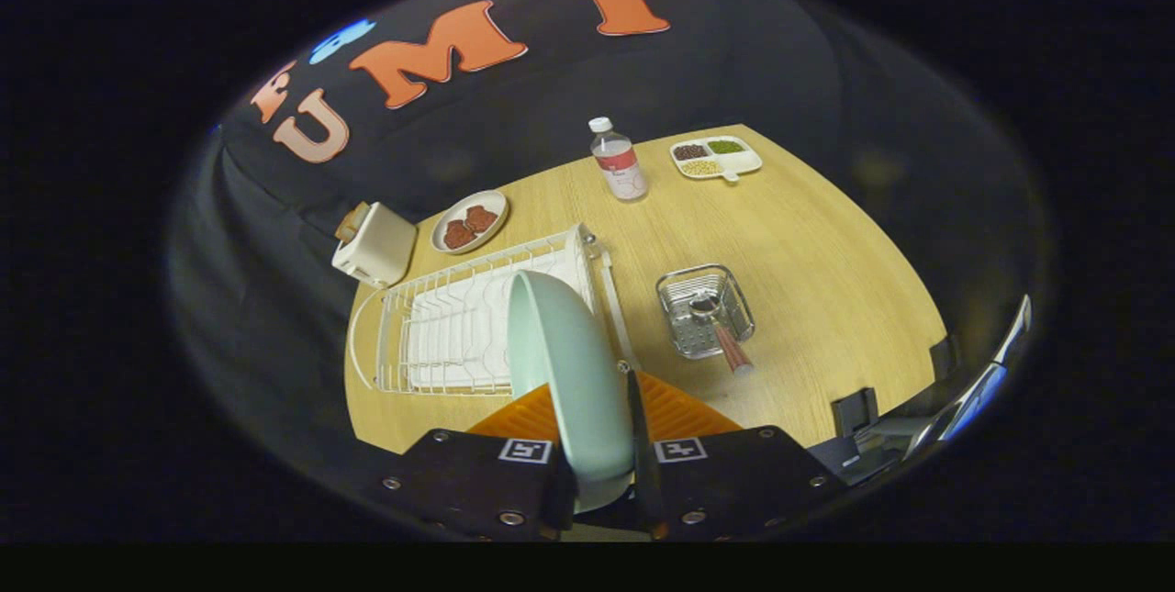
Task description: Take the plate from the dish rack, then take the spoon from the basket and place it into the plate.
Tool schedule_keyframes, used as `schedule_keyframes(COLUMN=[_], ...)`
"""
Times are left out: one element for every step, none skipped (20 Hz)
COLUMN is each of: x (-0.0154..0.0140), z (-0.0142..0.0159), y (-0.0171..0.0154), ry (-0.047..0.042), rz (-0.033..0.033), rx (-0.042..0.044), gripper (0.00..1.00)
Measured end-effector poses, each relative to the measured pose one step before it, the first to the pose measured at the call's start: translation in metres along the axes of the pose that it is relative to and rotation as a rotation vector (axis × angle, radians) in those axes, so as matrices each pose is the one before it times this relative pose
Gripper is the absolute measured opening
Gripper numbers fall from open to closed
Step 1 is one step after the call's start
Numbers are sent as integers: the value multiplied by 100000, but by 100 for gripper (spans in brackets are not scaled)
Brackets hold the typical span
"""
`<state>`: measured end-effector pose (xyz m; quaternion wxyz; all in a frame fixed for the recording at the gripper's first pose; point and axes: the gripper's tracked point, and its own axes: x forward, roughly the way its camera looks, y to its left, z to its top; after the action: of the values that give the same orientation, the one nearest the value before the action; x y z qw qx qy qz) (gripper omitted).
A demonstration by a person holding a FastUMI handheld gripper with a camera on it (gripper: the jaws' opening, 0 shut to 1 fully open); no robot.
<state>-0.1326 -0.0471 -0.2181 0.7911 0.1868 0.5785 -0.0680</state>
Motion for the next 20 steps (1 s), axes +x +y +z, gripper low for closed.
schedule_keyframes(x=[49, -23, 118, 119, 172, 239, 235, 401, 327, 480, 411, 528, 374, 579, 636, 656, 583, 539, 556, 481], z=[-691, -868, -1003, -900, -820, -579, -609, -413, -485, -438, -580, -477, -448, -513, -642, -655, -726, -469, -545, -528], y=[-274, -151, -146, -177, -208, -193, -433, -359, -396, -419, -500, -372, -191, -235, -324, -399, -372, -402, -363, -326], ry=[768, 1433, 1380, 1484, 1270, 869, 662, 252, 33, 378, 662, 592, 440, 911, 992, 1349, 973, 799, 586, 500], rz=[2990, 2964, 2979, 2707, 2470, 2234, 1363, 1040, 842, 780, 590, 1255, 1515, 1266, 1070, 434, 609, 118, 921, 428], rx=[1383, 1456, 1603, 1812, 2139, 1843, 1922, 1234, 726, -26, -3, -204, -202, 127, 181, 554, 291, 829, 358, 827], gripper=[26, 26, 26, 27, 26, 26, 26, 26, 26, 26, 26, 26, 26, 26, 26, 26, 26, 26, 26, 26])
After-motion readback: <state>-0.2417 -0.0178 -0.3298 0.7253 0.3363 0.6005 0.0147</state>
